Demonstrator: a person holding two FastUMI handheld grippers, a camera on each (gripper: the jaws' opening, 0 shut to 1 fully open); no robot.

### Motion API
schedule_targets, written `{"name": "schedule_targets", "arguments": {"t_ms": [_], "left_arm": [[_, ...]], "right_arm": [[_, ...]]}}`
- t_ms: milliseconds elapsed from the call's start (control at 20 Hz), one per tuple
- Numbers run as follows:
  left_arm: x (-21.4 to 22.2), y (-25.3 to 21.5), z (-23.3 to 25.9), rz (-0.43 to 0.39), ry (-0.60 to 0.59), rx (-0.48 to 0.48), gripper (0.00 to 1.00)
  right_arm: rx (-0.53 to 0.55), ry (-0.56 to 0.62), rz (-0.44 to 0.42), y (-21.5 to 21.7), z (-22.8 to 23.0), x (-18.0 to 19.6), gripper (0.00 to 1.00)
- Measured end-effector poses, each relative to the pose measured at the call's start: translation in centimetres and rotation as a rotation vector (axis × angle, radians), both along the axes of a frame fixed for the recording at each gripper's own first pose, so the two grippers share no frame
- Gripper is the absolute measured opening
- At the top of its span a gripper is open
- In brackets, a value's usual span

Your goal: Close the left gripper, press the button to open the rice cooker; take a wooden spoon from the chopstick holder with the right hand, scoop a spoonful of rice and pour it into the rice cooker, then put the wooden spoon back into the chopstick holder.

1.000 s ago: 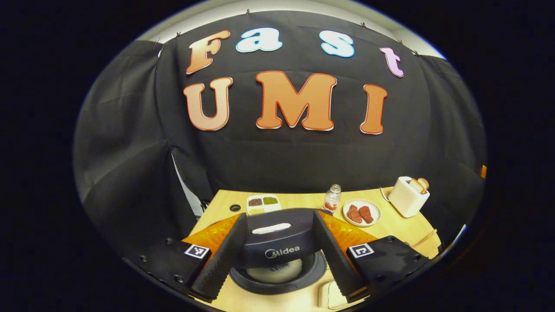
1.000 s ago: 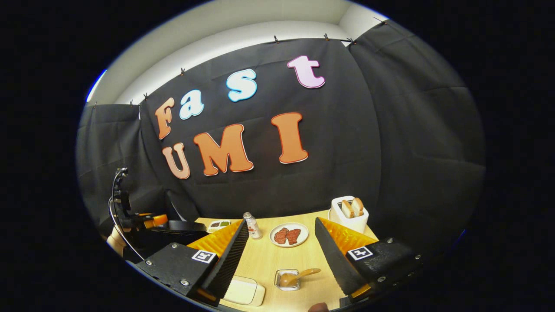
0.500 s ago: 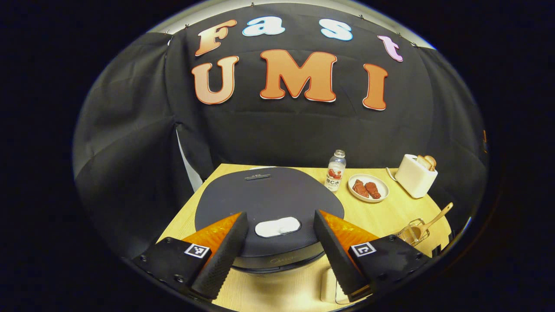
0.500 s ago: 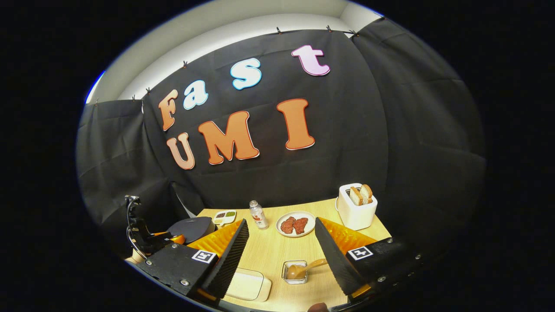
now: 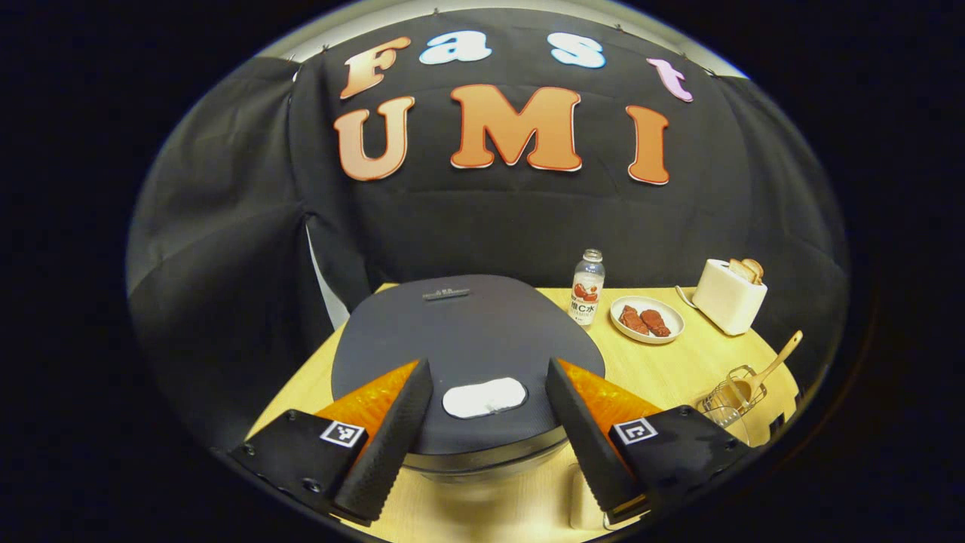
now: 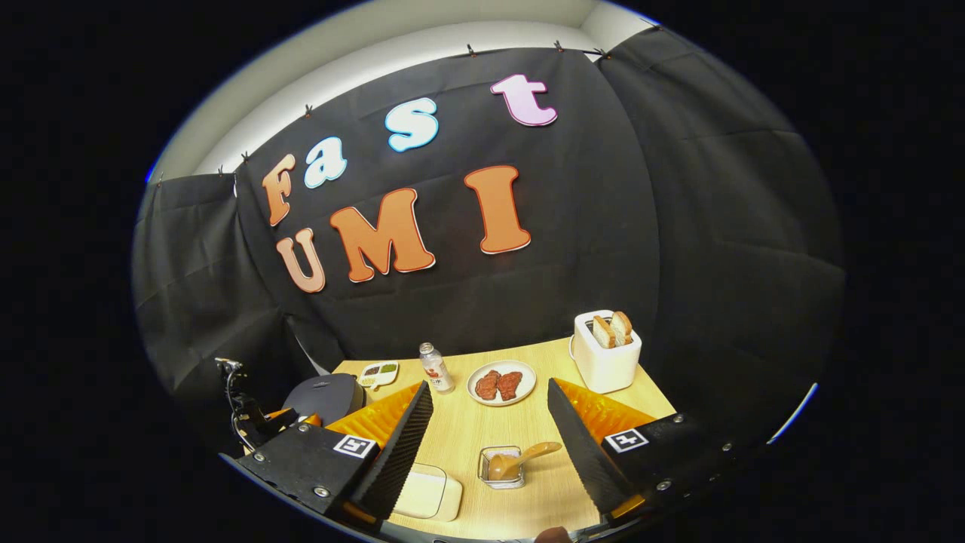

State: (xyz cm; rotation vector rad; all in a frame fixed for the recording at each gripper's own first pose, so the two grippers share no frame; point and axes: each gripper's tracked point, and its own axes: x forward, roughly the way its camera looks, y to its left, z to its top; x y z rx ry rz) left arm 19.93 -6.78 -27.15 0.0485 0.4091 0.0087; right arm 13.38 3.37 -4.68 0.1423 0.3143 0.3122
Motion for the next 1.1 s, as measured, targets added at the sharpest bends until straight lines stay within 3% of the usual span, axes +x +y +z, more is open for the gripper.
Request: {"name": "schedule_targets", "arguments": {"t_ms": [350, 500, 800, 850, 950, 1100], "left_arm": [[1.0, -0.1, 0.5, 0.029, 0.054, 0.049, 1.0], [0.4, 0.0, 2.2, 0.055, 0.094, 0.003, 0.96], [0.1, -0.5, 16.0, -0.015, -0.082, -0.029, 1.0], [-0.4, -0.4, 18.5, -0.019, -0.109, -0.039, 0.96], [-1.6, 0.7, 23.9, -0.004, -0.192, -0.033, 1.0], [-4.2, 3.1, 31.2, 0.049, -0.277, -0.006, 0.96]], "right_arm": [[-0.01, 0.007, 0.01, 0.4, -0.6, -0.6, 0.95], [-0.021, -0.023, -0.001, 0.0, 0.4, -0.5, 0.95], [-0.04, -0.088, -0.028, -0.7, 2.8, 0.2, 0.95], [-0.046, -0.102, -0.031, -1.0, 3.1, 0.3, 0.95], [-0.063, -0.129, -0.039, -1.3, 4.2, 0.5, 0.95], [-0.069, -0.156, -0.036, -1.3, 5.6, 0.5, 0.95]]}}
